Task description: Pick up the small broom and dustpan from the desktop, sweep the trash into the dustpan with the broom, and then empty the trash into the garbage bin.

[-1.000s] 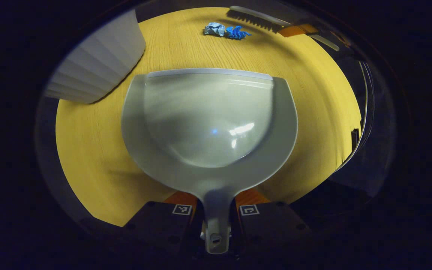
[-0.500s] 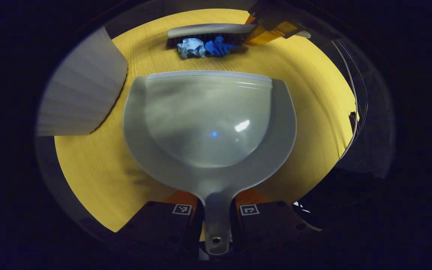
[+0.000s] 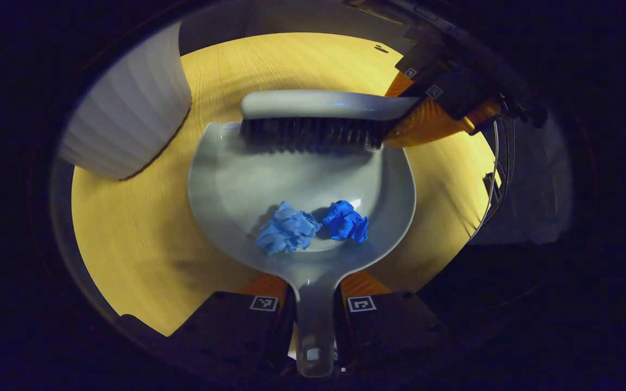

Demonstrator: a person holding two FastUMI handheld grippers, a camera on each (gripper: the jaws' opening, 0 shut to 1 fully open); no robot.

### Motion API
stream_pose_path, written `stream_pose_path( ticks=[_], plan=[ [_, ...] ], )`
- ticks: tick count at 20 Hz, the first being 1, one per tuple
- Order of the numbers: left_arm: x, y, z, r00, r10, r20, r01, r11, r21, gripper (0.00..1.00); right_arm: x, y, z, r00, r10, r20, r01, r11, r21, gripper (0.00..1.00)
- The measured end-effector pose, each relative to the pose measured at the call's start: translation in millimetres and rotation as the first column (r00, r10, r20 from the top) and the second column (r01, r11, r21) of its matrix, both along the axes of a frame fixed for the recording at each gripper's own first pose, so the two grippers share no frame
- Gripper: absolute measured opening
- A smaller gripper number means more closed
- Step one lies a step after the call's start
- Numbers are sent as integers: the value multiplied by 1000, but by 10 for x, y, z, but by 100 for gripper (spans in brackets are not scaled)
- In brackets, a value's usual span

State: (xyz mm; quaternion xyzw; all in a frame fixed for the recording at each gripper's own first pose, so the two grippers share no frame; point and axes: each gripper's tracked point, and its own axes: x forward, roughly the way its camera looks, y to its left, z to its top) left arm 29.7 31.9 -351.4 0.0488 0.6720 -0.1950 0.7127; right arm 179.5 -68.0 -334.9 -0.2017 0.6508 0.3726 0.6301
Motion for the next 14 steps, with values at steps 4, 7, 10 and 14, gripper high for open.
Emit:
stream_pose_path(
  ticks=[4, 7, 10, 14],
  plan=[
    [55, 10, 59, 999, 29, 45, -28, 1000, -4, 30, 178, -415, 204, 986, -162, 47, 159, 985, 73, 27],
    [49, -39, 38, 990, 57, 127, -58, 998, 5, 30, -4, -710, 206, 948, -319, 21, 312, 937, 158, 26],
    [127, -106, 43, 974, 134, 183, -127, 991, -49, 30, -160, -1080, -56, 905, -425, 1, 416, 888, 195, 27],
    [377, -100, 232, 940, 231, 251, -212, 972, -98, 31, -319, -1442, -605, 863, -506, -5, 495, 841, 217, 27]
  ],
)
